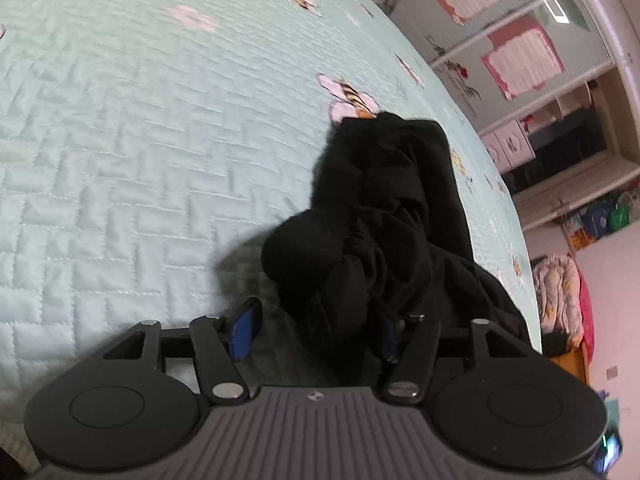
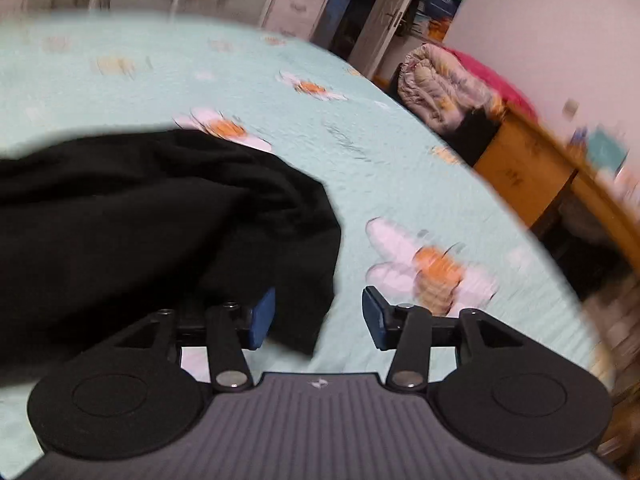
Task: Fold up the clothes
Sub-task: 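Grasp the sweatshirt again with the left gripper while the right gripper repositions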
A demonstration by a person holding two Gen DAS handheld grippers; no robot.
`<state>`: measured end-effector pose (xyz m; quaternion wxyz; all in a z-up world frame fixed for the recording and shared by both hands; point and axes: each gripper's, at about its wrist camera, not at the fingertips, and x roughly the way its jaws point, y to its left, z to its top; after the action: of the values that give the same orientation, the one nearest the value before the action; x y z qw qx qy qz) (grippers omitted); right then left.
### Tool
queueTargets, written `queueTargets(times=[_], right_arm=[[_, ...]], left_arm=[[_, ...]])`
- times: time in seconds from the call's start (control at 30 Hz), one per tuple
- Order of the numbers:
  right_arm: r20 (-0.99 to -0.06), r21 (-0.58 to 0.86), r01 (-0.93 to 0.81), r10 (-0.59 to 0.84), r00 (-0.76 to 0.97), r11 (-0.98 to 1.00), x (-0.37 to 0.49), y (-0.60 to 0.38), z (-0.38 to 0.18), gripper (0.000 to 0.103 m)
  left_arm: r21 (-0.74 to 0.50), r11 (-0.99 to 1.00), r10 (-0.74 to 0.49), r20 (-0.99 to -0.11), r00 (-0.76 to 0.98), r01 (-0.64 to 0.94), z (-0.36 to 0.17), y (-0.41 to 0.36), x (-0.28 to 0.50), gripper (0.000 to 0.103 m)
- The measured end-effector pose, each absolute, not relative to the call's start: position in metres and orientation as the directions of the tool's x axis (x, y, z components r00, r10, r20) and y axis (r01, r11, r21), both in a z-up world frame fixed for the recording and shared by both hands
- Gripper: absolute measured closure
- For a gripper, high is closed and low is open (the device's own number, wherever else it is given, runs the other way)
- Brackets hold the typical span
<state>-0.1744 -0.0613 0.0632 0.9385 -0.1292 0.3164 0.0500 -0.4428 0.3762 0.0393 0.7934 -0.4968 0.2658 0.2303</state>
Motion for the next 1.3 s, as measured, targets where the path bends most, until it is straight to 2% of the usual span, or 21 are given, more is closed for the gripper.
queueTargets(times=[0.03,0.07,0.13,0.2,0.23,0.3,0.4,0.57,0.63,0.67,0.7,0.77,0.8,0.9,0.97,1.0,1.07,1.1,1.2,1.3], right_arm=[[-0.602,-0.16,-0.216,0.078,0.795,0.963,-0.19,-0.065,0.066,0.049],[-0.61,-0.118,-0.279,0.153,0.778,0.953,-0.203,-0.061,0.066,0.04],[-0.625,-0.053,-0.427,0.303,0.719,0.903,-0.227,-0.044,0.061,0.037],[-0.612,-0.155,-0.578,0.382,0.693,0.801,-0.256,-0.013,0.05,0.037],[-0.606,-0.215,-0.643,0.416,0.678,0.736,-0.271,0.004,0.045,0.037],[-0.589,-0.368,-0.73,0.463,0.662,0.576,-0.307,0.031,0.032,0.037],[-0.554,-0.496,-0.77,0.536,0.637,0.402,-0.344,0.063,0.018,0.034],[-0.519,-0.553,-0.743,0.541,0.662,0.378,-0.336,0.097,0.007,0.034],[-0.493,-0.571,-0.716,0.529,0.691,0.402,-0.322,0.104,0.008,0.037],[-0.48,-0.579,-0.702,0.522,0.705,0.414,-0.314,0.107,0.008,0.044],[-0.498,-0.517,-0.725,0.529,0.687,0.455,-0.298,0.104,0.021,0.062],[-0.544,-0.338,-0.77,0.555,0.629,0.541,-0.261,0.095,0.052,0.083],[-0.562,-0.243,-0.78,0.571,0.598,0.577,-0.242,0.09,0.067,0.087],[-0.552,0.02,-0.756,0.638,0.537,0.654,-0.186,0.066,0.119,0.095],[-0.533,0.121,-0.744,0.675,0.51,0.657,-0.159,0.055,0.146,0.097],[-0.514,0.151,-0.739,0.69,0.509,0.657,-0.152,0.05,0.158,0.103],[-0.478,0.177,-0.743,0.717,0.508,0.645,-0.148,0.042,0.173,0.103],[-0.479,0.177,-0.757,0.727,0.492,0.629,-0.156,0.038,0.173,0.103],[-0.498,0.166,-0.802,0.751,0.434,0.573,-0.185,0.025,0.167,0.102],[-0.572,0.13,-0.802,0.704,0.42,0.583,-0.205,0.009,0.128,0.1]], left_arm=[[-0.673,0.393,0.094,-0.649,0.755,-0.627,0.038,0.378,-0.442,0.042],[-0.679,0.389,0.086,-0.647,0.758,-0.623,0.038,0.38,-0.441,0.042],[-0.685,0.4,0.066,-0.64,0.765,-0.608,0.039,0.381,-0.438,0.043],[-0.696,0.401,0.038,-0.638,0.769,-0.596,0.04,0.382,-0.435,0.046],[-0.709,0.394,0.019,-0.63,0.777,-0.585,0.042,0.384,-0.433,0.055],[-0.74,0.386,-0.01,-0.601,0.799,-0.551,0.05,0.387,-0.427,0.063],[-0.774,0.395,-0.018,-0.544,0.839,-0.494,0.072,0.391,-0.415,0.077],[-0.812,0.39,-0.047,-0.487,0.872,-0.433,0.102,0.399,-0.385,0.079],[-0.818,0.396,-0.054,-0.473,0.879,-0.416,0.113,0.403,-0.373,0.079],[-0.816,0.405,-0.049,-0.47,0.881,-0.413,0.119,0.405,-0.366,0.079],[-0.813,0.414,-0.045,-0.468,0.883,-0.409,0.126,0.408,-0.36,0.079],[-0.804,0.433,-0.029,-0.464,0.886,-0.407,0.14,0.414,-0.345,0.08],[-0.798,0.444,-0.019,-0.462,0.887,-0.407,0.148,0.418,-0.338,0.08],[-0.78,0.484,0.015,-0.447,0.894,-0.398,0.173,0.427,-0.317,0.08],[-0.772,0.501,0.035,-0.434,0.9,-0.391,0.188,0.431,-0.309,0.08],[-0.771,0.506,0.043,-0.425,0.904,-0.386,0.193,0.433,-0.309,0.08],[-0.777,0.522,0.038,-0.392,0.919,-0.353,0.201,0.432,-0.319,0.083],[-0.781,0.53,0.031,-0.372,0.928,-0.33,0.204,0.432,-0.327,0.086],[-0.772,0.573,-0.003,-0.338,0.941,-0.275,0.197,0.422,-0.37,0.086],[-0.741,0.562,0.024,-0.431,0.902,-0.368,0.16,0.419,-0.422,0.086]])
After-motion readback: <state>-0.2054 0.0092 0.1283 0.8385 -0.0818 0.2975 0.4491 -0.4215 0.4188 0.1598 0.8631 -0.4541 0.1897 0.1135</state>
